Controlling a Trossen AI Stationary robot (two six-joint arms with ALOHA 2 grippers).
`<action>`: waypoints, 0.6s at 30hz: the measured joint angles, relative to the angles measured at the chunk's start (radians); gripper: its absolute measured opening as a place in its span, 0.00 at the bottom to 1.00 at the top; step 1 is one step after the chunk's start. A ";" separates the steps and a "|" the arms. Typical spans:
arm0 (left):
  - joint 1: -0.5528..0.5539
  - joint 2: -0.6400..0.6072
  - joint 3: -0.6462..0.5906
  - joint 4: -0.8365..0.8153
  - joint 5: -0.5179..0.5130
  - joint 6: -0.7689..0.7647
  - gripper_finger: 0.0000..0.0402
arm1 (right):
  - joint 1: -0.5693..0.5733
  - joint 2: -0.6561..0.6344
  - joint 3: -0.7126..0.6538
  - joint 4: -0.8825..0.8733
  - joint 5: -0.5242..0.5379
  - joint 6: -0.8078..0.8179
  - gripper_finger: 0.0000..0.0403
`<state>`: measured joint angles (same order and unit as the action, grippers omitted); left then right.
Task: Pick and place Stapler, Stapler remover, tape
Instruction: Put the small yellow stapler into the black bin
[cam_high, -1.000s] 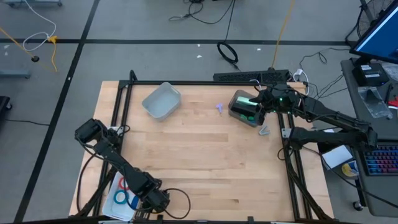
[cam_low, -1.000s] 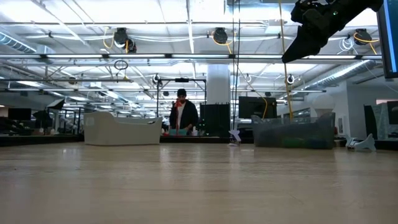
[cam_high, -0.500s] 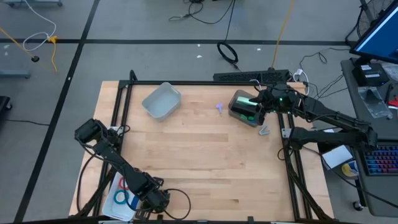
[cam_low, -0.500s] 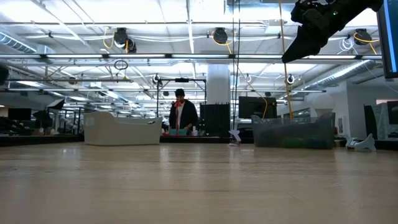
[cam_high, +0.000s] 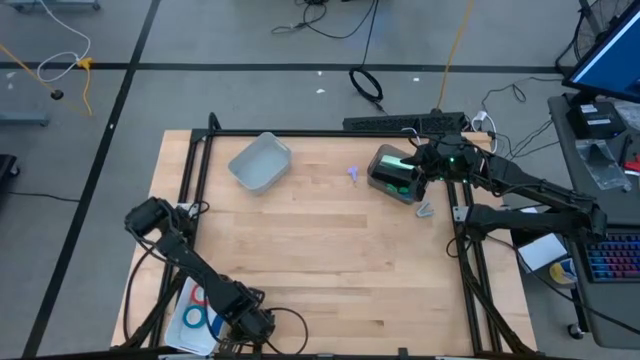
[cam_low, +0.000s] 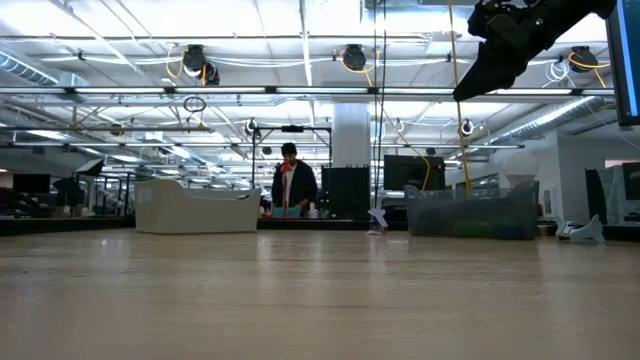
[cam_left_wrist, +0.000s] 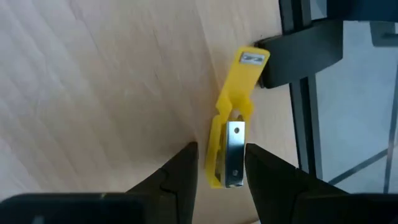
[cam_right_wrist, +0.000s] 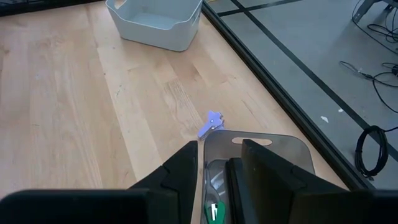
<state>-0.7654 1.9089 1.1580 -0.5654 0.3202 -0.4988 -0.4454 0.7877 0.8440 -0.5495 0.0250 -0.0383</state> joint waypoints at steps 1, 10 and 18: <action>0.000 0.005 0.001 0.000 -0.001 0.001 0.34 | 0.000 0.000 0.000 0.000 0.000 0.000 0.30; 0.008 0.024 0.000 0.002 -0.003 0.025 0.34 | 0.000 0.000 0.000 0.000 0.000 0.000 0.29; 0.016 0.026 -0.001 -0.001 -0.014 0.025 0.19 | 0.000 0.000 0.000 0.000 0.000 0.000 0.29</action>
<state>-0.7494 1.9347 1.1574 -0.5661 0.3067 -0.4736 -0.4454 0.7879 0.8436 -0.5495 0.0254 -0.0383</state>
